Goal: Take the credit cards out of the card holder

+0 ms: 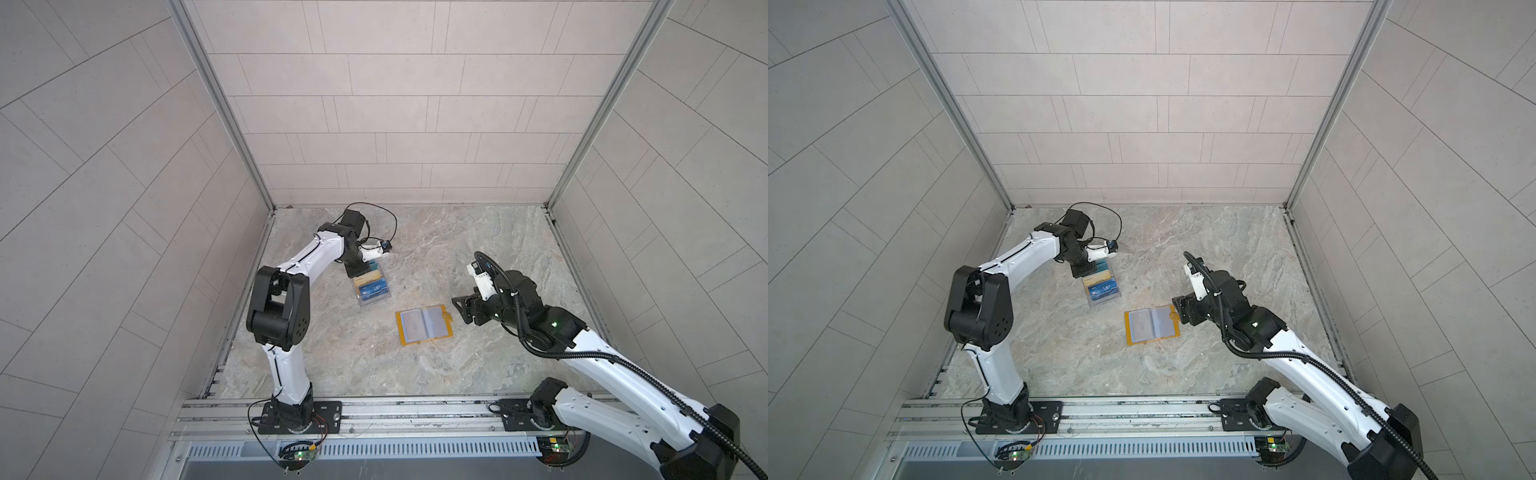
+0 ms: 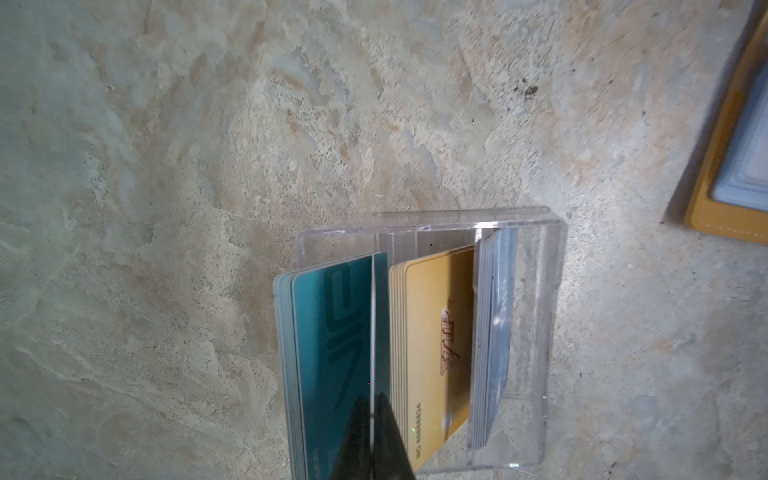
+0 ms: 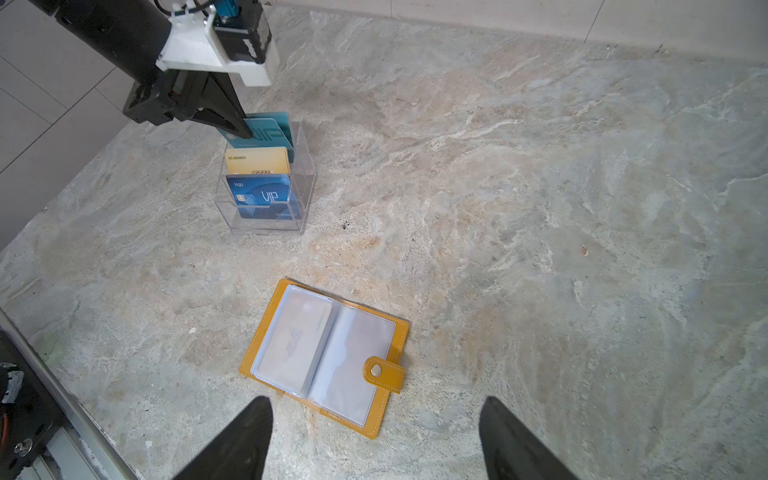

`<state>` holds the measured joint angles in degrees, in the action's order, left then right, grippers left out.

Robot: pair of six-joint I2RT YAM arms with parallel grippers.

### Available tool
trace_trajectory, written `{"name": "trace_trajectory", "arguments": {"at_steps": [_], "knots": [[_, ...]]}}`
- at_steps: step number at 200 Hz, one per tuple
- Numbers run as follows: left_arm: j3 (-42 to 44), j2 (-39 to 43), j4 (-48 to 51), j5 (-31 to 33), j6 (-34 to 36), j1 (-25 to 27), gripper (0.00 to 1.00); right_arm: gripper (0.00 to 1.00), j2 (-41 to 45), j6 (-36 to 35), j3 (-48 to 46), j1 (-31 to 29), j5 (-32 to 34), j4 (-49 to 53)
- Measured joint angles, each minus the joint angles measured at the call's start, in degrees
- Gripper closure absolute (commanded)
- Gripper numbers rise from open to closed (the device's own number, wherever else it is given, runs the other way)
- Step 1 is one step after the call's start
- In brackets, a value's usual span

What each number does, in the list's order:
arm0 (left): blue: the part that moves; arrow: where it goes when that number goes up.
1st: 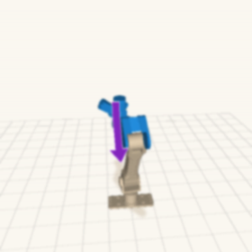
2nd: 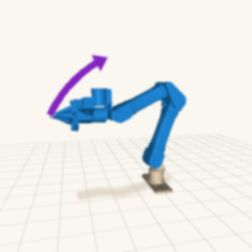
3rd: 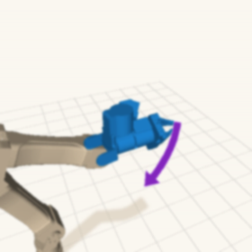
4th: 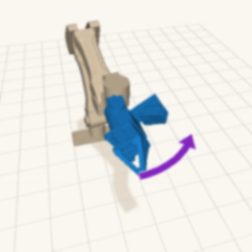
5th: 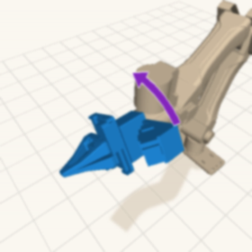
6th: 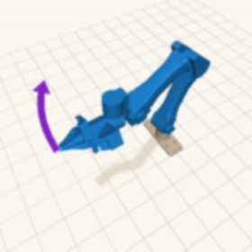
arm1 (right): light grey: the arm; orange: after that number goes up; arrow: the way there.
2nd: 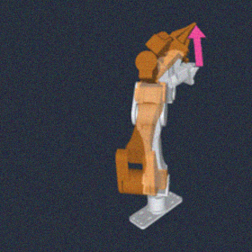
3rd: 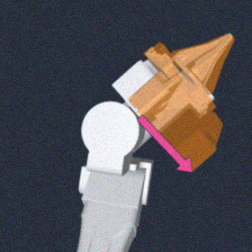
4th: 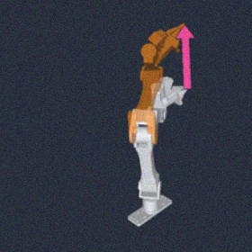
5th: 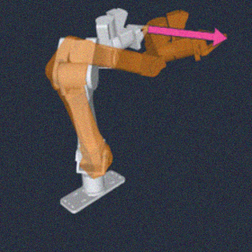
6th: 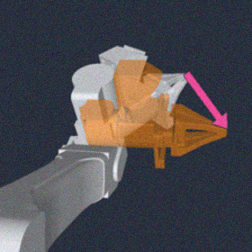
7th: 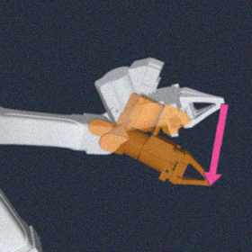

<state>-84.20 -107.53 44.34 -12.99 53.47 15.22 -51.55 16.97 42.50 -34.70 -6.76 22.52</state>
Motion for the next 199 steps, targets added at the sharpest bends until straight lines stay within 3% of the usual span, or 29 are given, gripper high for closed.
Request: {"name": "trace_trajectory", "arguments": {"at_steps": [57,199], "knots": [[0.0,-0.11,-0.35,0.02,-0.55,-0.59,0.88,0.19,0.59,0.02,-0.66,0.0,0.46,0.02],[-0.85,-1.51,-0.46,0.9,-3.93,-0.59,0.77,0.19,0.94,0.26,-1.33,0.0,0.81,-0.04]]}}
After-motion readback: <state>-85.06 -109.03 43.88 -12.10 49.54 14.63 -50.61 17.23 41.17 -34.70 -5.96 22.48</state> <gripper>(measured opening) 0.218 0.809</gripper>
